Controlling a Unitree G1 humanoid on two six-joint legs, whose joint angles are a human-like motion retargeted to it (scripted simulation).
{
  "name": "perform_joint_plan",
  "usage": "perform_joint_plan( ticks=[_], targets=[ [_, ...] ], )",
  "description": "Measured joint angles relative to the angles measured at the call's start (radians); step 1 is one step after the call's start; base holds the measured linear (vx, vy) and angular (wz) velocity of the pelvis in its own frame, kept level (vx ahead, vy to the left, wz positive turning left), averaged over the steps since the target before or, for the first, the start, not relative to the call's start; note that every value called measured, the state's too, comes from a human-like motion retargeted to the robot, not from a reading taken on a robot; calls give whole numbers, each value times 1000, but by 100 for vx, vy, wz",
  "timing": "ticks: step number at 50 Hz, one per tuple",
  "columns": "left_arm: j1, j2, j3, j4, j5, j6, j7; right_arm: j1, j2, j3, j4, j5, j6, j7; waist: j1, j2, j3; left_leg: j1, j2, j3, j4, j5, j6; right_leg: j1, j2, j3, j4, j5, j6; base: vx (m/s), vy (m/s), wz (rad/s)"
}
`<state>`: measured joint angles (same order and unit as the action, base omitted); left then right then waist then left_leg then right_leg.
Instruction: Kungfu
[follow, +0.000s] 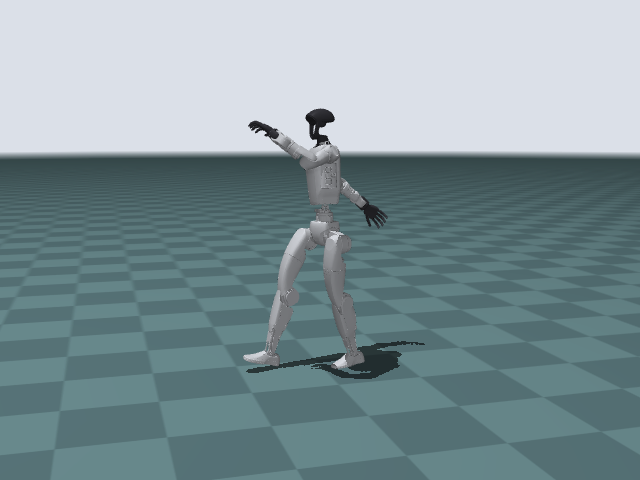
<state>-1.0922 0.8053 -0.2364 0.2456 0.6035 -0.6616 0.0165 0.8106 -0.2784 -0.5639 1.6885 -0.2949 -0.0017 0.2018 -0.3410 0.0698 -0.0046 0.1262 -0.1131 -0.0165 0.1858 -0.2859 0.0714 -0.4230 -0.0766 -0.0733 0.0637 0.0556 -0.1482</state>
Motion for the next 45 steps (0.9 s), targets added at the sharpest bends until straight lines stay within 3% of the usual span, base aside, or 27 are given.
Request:
perform_joint_plan(
  ticks=[4,10,12,15,17,19,25,30,32,38,42,45],
  targets=[
    [-79,29,-11,-32,23,-35,114,47,15,-80,12,128,-15,34,-76,15,5,43,3,-28,7,-22,-9,-31,13,62,12,-3,-33,27,-40,44],
    [-128,37,3,-27,55,-40,196,24,63,-160,12,290,-59,163,-159,30,19,118,12,-101,21,-37,-23,28,12,171,18,-71,16,28,-47,75],
    [-133,45,-1,-27,63,-42,227,-6,73,-173,12,331,-46,183,-163,29,9,140,10,-124,23,-37,-26,57,4,168,38,-106,63,34,-63,73],
    [-122,43,1,-36,82,-32,230,-66,84,-183,4,395,-35,199,-160,12,-43,148,-16,-175,33,-18,-29,53,-64,75,47,8,187,29,-68,96],
    [-96,21,-3,-50,101,-12,218,-118,85,-175,-34,449,-20,212,-112,16,-102,111,-23,-178,41,12,-31,-11,-104,-13,98,92,211,18,-69,65],
    [-67,-1,-5,-44,131,6,222,-182,69,-148,-106,487,4,227,-84,27,-114,93,-4,-182,38,59,-37,-47,-109,-75,168,87,179,13,-70,70],
    [74,-66,43,68,266,54,259,-356,-71,-43,-406,473,-26,265,-150,37,-21,77,84,-297,40,182,-61,-17,-132,-177,336,-71,129,-4,-53,165],
    [237,-212,31,131,425,162,348,-414,-249,8,-565,565,-59,322,-25,-18,-24,-7,115,-287,30,221,-62,-53,-210,-263,445,-185,129,-20,-71,157],
    [311,-272,34,168,475,163,384,-447,-322,31,-607,638,-58,338,22,-38,-20,-50,138,-268,14,230,-101,-78,-244,-305,493,-229,129,-33,-69,170],
    [565,-444,93,335,562,133,436,-560,-551,122,-759,823,1,461,118,-67,13,-183,218,-179,-47,239,-322,-145,-337,-407,636,-361,149,-30,-48,176],
    [697,-566,107,453,562,158,460,-646,-639,181,-887,893,23,518,147,-108,62,-282,102,-27,-75,236,-333,-189,-558,-418,740,-392,235,-23,11,229],
    [779,-646,92,533,550,187,482,-723,-628,234,-961,899,0,513,181,-109,79,-349,104,65,-128,189,-333,-216,-642,-475,828,-446,227,-21,-37,220]
  ],
)
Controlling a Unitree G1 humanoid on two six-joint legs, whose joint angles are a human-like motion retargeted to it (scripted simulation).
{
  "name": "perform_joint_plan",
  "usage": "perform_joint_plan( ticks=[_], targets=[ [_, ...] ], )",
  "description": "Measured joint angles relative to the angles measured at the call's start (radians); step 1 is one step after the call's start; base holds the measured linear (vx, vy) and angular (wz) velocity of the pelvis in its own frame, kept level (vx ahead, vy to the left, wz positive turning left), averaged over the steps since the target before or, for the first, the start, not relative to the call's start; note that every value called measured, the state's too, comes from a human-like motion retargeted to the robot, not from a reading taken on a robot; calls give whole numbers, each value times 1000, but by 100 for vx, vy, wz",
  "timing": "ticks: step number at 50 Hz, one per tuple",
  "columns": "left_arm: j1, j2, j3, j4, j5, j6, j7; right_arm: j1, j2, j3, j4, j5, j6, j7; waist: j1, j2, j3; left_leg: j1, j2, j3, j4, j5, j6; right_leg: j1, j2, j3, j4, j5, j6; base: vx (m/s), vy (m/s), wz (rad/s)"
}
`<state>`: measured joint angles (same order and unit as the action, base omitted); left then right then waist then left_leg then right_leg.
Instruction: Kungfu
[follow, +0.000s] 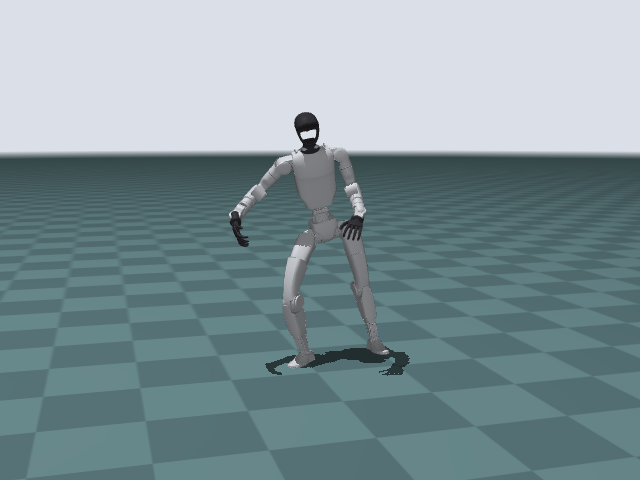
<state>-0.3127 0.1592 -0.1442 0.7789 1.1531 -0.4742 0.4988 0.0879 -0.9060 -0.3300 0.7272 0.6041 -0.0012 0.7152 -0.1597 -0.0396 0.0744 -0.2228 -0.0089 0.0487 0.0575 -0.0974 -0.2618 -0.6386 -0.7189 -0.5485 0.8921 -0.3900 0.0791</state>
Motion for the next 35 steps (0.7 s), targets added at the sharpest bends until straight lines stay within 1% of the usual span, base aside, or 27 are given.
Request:
perform_joint_plan(
  ticks=[2,5,7,8,10,12,14,16,18,20,23,26,28,30,33,35],
  targets=[
    [52,-39,-22,42,1,17,24,-70,61,60,-10,-6,-11,-7,45,20,-2,-34,51,95,-34,-25,0,-7,-1,-47,44,-50,-19,-15,-47,154],
    [127,-60,-43,87,38,39,92,-225,221,190,85,-28,28,42,146,54,7,-86,74,9,-30,39,0,-7,24,-73,58,-85,-20,1,-29,73],
    [170,-43,-28,100,86,49,148,-349,363,287,226,-82,100,139,188,83,10,-115,171,89,-32,93,3,7,72,-121,58,-114,-38,-9,-42,62],
    [186,-34,-18,104,104,55,174,-395,422,336,284,-118,143,191,210,94,14,-126,205,139,-36,131,13,10,89,-138,57,-124,-43,-10,-33,52],
    [206,-26,3,113,131,58,217,-454,512,414,367,-205,209,303,254,109,25,-139,238,253,-56,191,1,13,93,-163,61,-136,-41,-7,-16,54],
    [220,-30,19,116,132,57,234,-476,566,461,397,-282,207,366,283,118,39,-154,207,260,-75,222,0,8,60,-166,66,-122,-27,-9,6,70],
    [235,-38,26,114,112,62,243,-479,601,484,394,-345,166,374,299,126,55,-165,170,220,-82,239,0,0,29,-155,75,-109,-14,-2,15,67],
    [253,-48,34,108,83,75,253,-470,634,481,385,-396,115,360,297,132,61,-175,143,218,-85,259,0,-4,3,-145,83,-93,-6,9,19,57],
    [280,-60,44,105,51,98,264,-453,663,469,382,-424,85,341,284,134,54,-185,133,225,-83,272,0,-5,-5,-131,82,-77,-2,27,19,35],
    [308,-72,56,107,11,127,271,-437,677,462,386,-429,81,323,271,133,40,-191,134,205,-69,269,0,5,3,-123,70,-63,3,38,19,15],
    [335,-87,61,119,-67,165,263,-422,662,455,388,-404,71,267,264,126,20,-210,150,201,-29,261,0,36,19,-130,28,-33,6,40,14,12],
    [344,-98,47,129,-159,185,253,-413,623,443,377,-383,18,186,292,115,8,-233,185,233,27,259,0,76,47,-149,-35,2,-1,39,6,7],
    [351,-99,37,125,-206,190,251,-414,595,439,368,-385,-18,143,310,108,0,-257,218,288,84,261,0,113,64,-177,-86,32,-7,48,9,24],
    [364,-98,34,115,-245,197,258,-419,573,446,355,-402,-41,126,327,100,-10,-279,274,396,158,251,2,151,88,-202,-143,63,-13,50,5,26],
    [388,-99,56,91,-280,201,258,-444,550,475,324,-441,-39,158,346,75,-32,-315,304,517,259,196,70,178,85,-216,-216,126,-10,58,23,31],
    [414,-99,83,72,-302,198,251,-465,550,505,291,-457,-32,191,365,64,-42,-327,303,497,293,154,89,200,91,-212,-254,163,-4,66,26,8]
  ],
)
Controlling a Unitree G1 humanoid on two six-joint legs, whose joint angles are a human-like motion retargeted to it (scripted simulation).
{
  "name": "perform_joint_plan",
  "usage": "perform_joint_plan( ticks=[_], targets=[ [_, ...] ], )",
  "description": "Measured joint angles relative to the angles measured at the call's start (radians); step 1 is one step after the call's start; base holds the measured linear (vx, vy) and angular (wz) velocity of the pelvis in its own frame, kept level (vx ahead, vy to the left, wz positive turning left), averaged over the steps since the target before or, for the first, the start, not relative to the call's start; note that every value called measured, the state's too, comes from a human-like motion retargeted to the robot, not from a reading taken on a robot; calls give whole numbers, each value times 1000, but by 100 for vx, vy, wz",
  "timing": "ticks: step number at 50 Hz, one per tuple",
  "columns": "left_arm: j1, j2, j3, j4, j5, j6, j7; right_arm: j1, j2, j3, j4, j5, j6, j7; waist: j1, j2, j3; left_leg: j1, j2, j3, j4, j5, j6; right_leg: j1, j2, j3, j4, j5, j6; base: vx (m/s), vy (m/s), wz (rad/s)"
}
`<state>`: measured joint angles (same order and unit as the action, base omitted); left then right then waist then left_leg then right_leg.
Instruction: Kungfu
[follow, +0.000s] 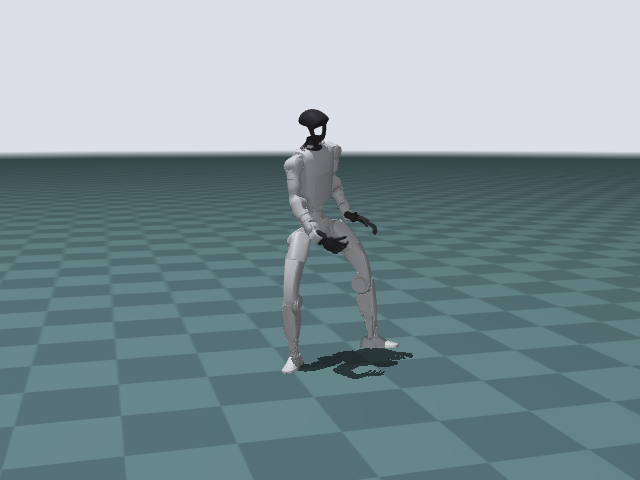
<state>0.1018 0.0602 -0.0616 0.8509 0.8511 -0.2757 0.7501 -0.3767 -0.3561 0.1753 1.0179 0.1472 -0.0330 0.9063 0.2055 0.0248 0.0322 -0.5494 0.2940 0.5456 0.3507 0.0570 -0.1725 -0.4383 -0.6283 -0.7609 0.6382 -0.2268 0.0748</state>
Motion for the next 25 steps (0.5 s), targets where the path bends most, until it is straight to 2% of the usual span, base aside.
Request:
perform_joint_plan(
  ticks=[5,10,12,13,15,17,18,20,23,25],
  targets=[
    [78,2,95,-75,-85,-10,-4,-52,48,82,-123,11,-26,39,53,-36,-28,-42,-57,-146,93,-127,42,81,9,2,-118,128,31,84,39,14],
    [107,15,208,-138,-120,-25,-37,-101,106,128,-233,69,-84,11,102,-25,-84,-26,-112,-238,115,-240,60,274,66,-63,-294,372,97,87,46,82],
    [94,54,258,-159,-159,-58,-134,-119,126,144,-278,94,-94,-11,100,-13,-107,-16,-136,-277,125,-265,69,362,103,-58,-368,496,86,77,38,149],
    [83,82,284,-173,-191,-83,-201,-129,132,153,-307,110,-95,-16,91,-8,-116,-8,-153,-300,127,-275,82,395,120,-23,-389,550,56,84,43,173],
    [46,150,325,-194,-278,-138,-360,-144,130,166,-371,139,-97,-28,71,-14,-131,14,-207,-340,120,-290,128,413,172,168,-386,584,62,81,35,181],
    [-24,228,335,-202,-428,-162,-544,-152,110,163,-451,169,-117,-42,49,-19,-139,46,-262,-399,97,-287,166,379,282,463,-307,448,150,71,19,179],
    [-66,264,327,-202,-513,-160,-636,-152,99,155,-493,183,-136,-59,30,-12,-143,59,-282,-448,85,-279,176,366,367,560,-273,371,178,69,9,183],
    [-160,338,295,-204,-691,-136,-836,-144,81,136,-577,204,-194,-121,-9,18,-150,72,-276,-541,90,-274,172,333,522,626,-204,249,187,61,-2,167],
    [-307,388,189,-177,-914,-30,-1091,-71,52,110,-692,212,-332,-279,-72,8,-157,156,-365,-572,39,-253,226,259,545,652,-97,144,181,68,28,158],
    [-407,401,87,-161,-1012,51,-1244,-5,46,83,-763,205,-453,-418,-113,-7,-152,220,-415,-596,-3,-233,253,206,565,657,-92,104,127,54,12,152]
  ],
)
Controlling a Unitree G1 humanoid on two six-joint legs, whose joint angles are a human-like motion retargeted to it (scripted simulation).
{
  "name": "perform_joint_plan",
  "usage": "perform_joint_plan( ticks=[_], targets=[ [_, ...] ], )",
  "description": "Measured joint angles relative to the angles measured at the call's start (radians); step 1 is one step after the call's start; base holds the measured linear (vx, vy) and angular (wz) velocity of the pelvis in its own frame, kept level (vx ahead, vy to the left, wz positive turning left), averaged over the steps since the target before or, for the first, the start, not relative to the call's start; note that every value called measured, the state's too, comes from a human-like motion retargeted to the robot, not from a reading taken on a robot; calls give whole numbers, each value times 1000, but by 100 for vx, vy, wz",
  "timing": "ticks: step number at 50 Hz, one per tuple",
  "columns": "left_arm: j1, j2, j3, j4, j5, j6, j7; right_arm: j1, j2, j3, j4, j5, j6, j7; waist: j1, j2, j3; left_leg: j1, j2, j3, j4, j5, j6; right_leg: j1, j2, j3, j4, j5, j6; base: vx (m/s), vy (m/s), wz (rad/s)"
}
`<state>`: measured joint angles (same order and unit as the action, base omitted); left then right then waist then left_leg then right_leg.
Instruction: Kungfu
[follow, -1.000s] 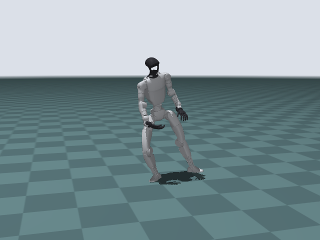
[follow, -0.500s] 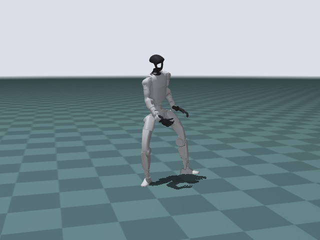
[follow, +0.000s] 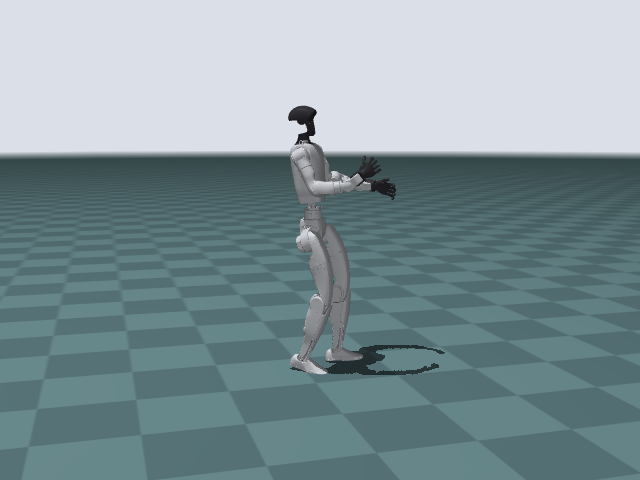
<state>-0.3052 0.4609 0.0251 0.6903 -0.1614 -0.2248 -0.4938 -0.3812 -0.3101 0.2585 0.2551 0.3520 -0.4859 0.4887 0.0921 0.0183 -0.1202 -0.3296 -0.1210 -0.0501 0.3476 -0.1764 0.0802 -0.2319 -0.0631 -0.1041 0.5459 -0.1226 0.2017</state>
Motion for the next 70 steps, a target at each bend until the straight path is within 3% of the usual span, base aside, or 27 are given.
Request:
perform_joint_plan(
  ticks=[3,5,8,12,17,19,23,27,32,36,40,43,45,47,50,51,55,57,61,64,70],
  targets=[
    [-133,-43,-168,18,-99,123,-208,119,-3,-54,-100,-55,-226,-237,-64,-17,28,93,-59,-40,-36,25,31,-76,38,30,-80,-9,-69,44,2,149],
    [-197,-105,-264,27,-157,183,-323,202,-2,-100,-156,-144,-361,-425,-126,-17,59,166,-104,-100,-58,43,54,-127,51,46,-160,53,-106,35,2,182],
    [-250,-238,-363,65,-229,236,-398,331,-1,-163,-241,-393,-468,-773,-239,-9,117,267,-161,-193,-63,61,86,-184,30,22,-300,169,-139,33,5,175],
    [-269,-391,-455,133,-300,304,-431,486,-4,-194,-341,-689,-468,-1162,-336,-9,199,395,-196,-231,-80,81,114,-233,33,-24,-477,210,-129,23,9,65],
    [-255,-511,-487,229,-326,393,-457,606,3,-181,-380,-862,-389,-1403,-385,-5,254,481,-183,-204,-103,101,115,-287,56,-90,-545,139,-155,12,2,-18],
    [-247,-530,-484,251,-331,402,-454,629,1,-181,-384,-907,-367,-1458,-403,-3,261,491,-183,-198,-104,114,114,-297,44,-110,-515,159,-169,3,-1,-1],
    [-229,-536,-474,266,-325,404,-441,636,-8,-162,-353,-919,-372,-1480,-404,15,257,484,-171,-188,-104,149,97,-261,33,-63,-467,167,-198,1,0,-6],
    [-191,-508,-464,234,-355,409,-419,567,-24,-111,-296,-870,-371,-1451,-320,33,210,430,-160,-155,-92,173,62,-181,35,40,-422,189,-204,4,-2,-52],
    [-110,-422,-393,111,-392,372,-343,398,-35,-14,-199,-786,-418,-1346,-145,28,124,308,-136,-114,-55,155,12,-37,0,89,-325,107,-143,-3,-6,-73],
    [-22,-365,-313,-20,-477,321,-200,212,-21,88,-71,-669,-543,-1223,38,-16,57,185,-106,-87,8,85,-26,93,-83,42,-236,56,-91,-4,-10,-71],
    [28,-355,-233,-207,-546,192,-10,-34,-42,173,13,-533,-646,-1064,228,-83,40,30,-76,-81,139,-7,-49,248,-187,-87,-198,115,-108,-19,-13,-34],
    [-6,-369,-194,-438,-577,-33,192,-349,-141,238,-25,-423,-691,-934,361,-126,83,-84,-51,-95,288,-128,-54,378,-229,-208,-220,280,-126,-39,-41,-23],
    [-54,-359,-178,-630,-522,-191,320,-590,-260,293,-129,-360,-718,-878,446,-173,104,-174,-25,-101,395,-201,-71,456,-253,-283,-257,433,-73,-24,-52,-22],
    [-131,-342,-176,-818,-402,-314,430,-833,-405,333,-285,-314,-734,-859,533,-232,109,-283,-1,-113,509,-263,-92,480,-228,-288,-307,411,58,-23,-68,-50],
    [-283,-302,-191,-1049,-199,-428,619,-1106,-512,328,-445,-351,-759,-855,602,-259,106,-418,107,-201,633,-307,-163,444,-51,-187,-366,197,60,-31,-75,-26],
    [-325,-290,-185,-1104,-124,-441,698,-1159,-505,316,-472,-394,-760,-863,593,-258,112,-438,110,-216,657,-311,-170,441,-44,-184,-363,147,60,-28,-36,18],
    [-404,-235,-151,-1196,45,-473,919,-1208,-403,260,-512,-590,-685,-950,512,-225,96,-459,128,-212,693,-304,-168,430,-48,-225,-319,12,60,-33,9,-9],
    [-398,-219,-149,-1183,25,-459,923,-1167,-366,237,-498,-682,-656,-1068,495,-199,89,-451,161,-196,690,-296,-172,431,-47,-237,-311,-16,60,-38,14,-66],
    [-367,-226,-146,-1134,-69,-339,882,-1059,-333,230,-415,-787,-657,-1231,464,-185,94,-404,163,-147,634,-260,-162,438,-82,-201,-311,-69,60,-33,10,-41],
    [-349,-256,-133,-1099,-137,-271,919,-979,-275,218,-333,-816,-634,-1241,430,-183,109,-351,156,-70,558,-221,-140,437,-159,-228,-310,-101,50,-47,10,-76],
    [-276,-266,-7,-980,-194,-225,959,-791,-84,181,-181,-730,-527,-1200,315,-122,100,-220,291,53,344,-120,-162,343,-164,-216,-275,-85,0,-74,-10,-128]
  ],
)
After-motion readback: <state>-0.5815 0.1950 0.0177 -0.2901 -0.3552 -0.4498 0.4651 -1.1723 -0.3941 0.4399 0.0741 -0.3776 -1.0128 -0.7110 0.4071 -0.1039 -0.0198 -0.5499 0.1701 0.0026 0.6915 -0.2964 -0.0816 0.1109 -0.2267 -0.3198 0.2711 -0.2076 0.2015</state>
